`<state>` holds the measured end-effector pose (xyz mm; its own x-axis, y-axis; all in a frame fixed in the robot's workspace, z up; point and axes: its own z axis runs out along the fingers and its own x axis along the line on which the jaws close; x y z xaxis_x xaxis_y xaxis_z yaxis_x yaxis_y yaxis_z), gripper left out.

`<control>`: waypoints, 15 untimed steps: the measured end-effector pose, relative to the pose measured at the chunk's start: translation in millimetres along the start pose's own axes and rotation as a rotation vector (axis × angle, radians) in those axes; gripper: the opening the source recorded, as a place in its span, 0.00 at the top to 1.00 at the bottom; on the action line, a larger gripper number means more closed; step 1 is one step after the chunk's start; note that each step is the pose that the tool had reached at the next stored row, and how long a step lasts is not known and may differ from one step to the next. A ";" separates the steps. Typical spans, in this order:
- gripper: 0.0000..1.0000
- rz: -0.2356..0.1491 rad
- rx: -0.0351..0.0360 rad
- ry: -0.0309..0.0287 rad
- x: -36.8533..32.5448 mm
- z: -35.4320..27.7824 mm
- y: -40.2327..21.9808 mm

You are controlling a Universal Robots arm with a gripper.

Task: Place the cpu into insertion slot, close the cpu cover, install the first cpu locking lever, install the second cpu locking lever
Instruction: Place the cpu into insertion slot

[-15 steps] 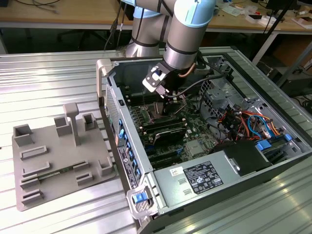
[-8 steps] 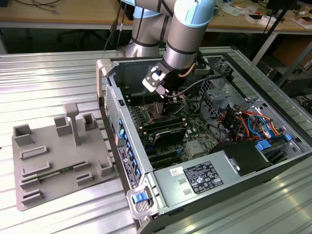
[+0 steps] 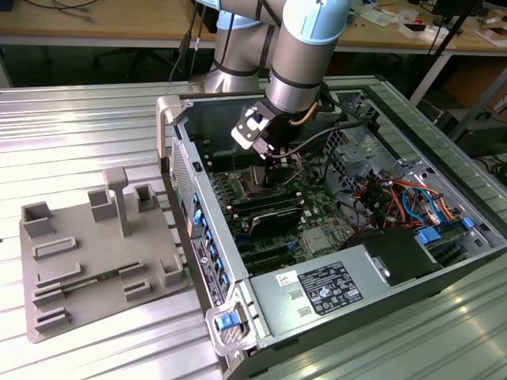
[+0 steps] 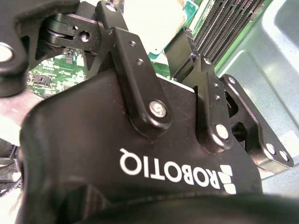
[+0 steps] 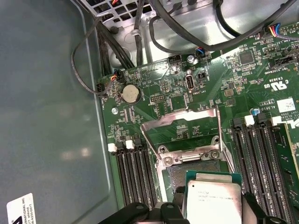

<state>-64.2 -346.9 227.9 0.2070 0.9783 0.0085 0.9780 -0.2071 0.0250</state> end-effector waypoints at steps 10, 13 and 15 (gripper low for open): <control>0.45 0.011 -0.0001 -0.0003 0.0 0.0 0.0; 0.45 0.014 -0.0002 -0.0003 0.0 0.1 0.0; 0.45 0.016 -0.0001 -0.0004 0.0 0.1 0.0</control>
<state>-64.2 -346.9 227.9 0.2226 0.9749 0.0085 0.9746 -0.2227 0.0250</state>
